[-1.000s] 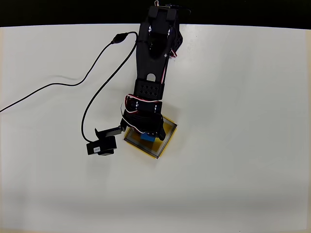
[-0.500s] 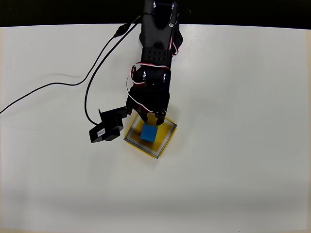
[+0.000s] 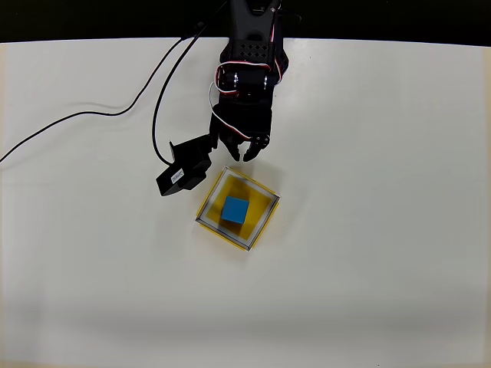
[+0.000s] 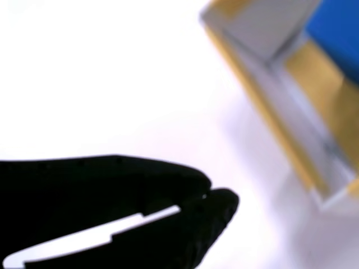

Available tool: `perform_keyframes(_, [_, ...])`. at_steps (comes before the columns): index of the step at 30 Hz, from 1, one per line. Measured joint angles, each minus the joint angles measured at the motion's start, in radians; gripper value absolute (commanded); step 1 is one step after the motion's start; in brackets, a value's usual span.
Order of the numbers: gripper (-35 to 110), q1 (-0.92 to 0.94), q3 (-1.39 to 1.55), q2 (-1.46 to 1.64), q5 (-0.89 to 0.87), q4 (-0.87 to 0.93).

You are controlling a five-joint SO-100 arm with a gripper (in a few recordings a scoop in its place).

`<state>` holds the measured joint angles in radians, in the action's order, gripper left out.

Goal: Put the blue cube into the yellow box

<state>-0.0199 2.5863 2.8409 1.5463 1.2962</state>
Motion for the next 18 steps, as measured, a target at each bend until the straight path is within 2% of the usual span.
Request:
perform_keyframes(11, [0,0.0,0.354,0.353,0.025,0.035])
perform_keyframes(18, [0,0.012,0.505,0.468,0.034,0.066])
